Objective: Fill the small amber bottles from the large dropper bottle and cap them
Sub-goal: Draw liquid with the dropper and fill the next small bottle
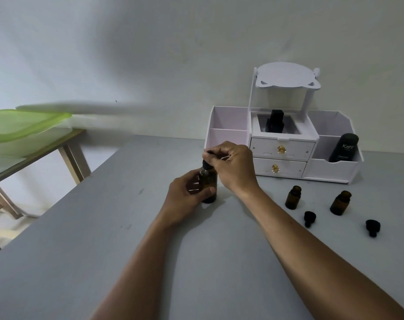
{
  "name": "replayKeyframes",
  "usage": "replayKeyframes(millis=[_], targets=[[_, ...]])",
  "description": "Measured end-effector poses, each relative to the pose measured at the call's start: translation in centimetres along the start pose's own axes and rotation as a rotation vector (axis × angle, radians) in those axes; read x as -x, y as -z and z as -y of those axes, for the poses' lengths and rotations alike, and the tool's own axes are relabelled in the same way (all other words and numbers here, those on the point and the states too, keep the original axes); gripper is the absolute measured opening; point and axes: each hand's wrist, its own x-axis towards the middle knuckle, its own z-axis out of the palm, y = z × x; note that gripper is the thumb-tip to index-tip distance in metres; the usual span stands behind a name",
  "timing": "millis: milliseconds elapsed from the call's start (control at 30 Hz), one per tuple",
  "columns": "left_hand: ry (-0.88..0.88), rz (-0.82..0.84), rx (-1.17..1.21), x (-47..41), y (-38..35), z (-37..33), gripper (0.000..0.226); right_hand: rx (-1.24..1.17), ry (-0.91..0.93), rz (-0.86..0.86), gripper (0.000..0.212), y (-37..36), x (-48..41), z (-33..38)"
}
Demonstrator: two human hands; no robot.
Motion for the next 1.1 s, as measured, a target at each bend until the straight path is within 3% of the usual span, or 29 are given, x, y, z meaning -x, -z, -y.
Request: replayKeyframes(millis=[300, 433, 533, 633, 700, 767, 867, 967, 1100], targets=[[0.034, 0.008, 0.046, 0.0, 0.0, 0.3, 0.053, -0.052, 0.087, -0.016, 0.009, 1.6, -1.2, 3.3], [0.049, 0.001, 0.055, 0.3, 0.0, 0.0, 0.069, -0.096, 0.199, -0.076, 0.009, 4.1, -3.0, 6.3], [-0.086, -0.246, -0.032, 1.0, -0.4, -1.4, 0.083, -0.213, 0.224, -0.156, 0.008, 6.7, -3.9, 7.7], [-0.300, -0.516, -0.081, 2.1, -1.2, -3.6, 0.058, -0.263, 0.190, -0.233, 0.007, 10.1, -4.0, 8.1], [-0.436, -0.543, -0.063, 3.1, -2.4, -5.5, 0.036, -0.253, 0.159, -0.249, 0.006, 12.6, -3.6, 7.6], [-0.500, -0.455, -0.025, 4.3, -4.3, -7.3, 0.021, -0.212, 0.119, -0.241, 0.004, 15.1, -3.3, 6.7], [-0.395, -0.173, 0.028, 5.5, -7.8, -9.4, 0.013, -0.118, 0.052, -0.201, 0.006, 18.2, -2.8, 5.1], [-0.144, 0.120, 0.038, 5.7, -11.3, -10.2, 0.032, -0.017, -0.013, -0.161, 0.005, 20.5, -2.1, 3.3], [0.057, 0.196, -0.021, 4.2, -15.2, -9.2, 0.062, 0.025, -0.106, -0.136, 0.004, 21.5, -1.7, 1.3]])
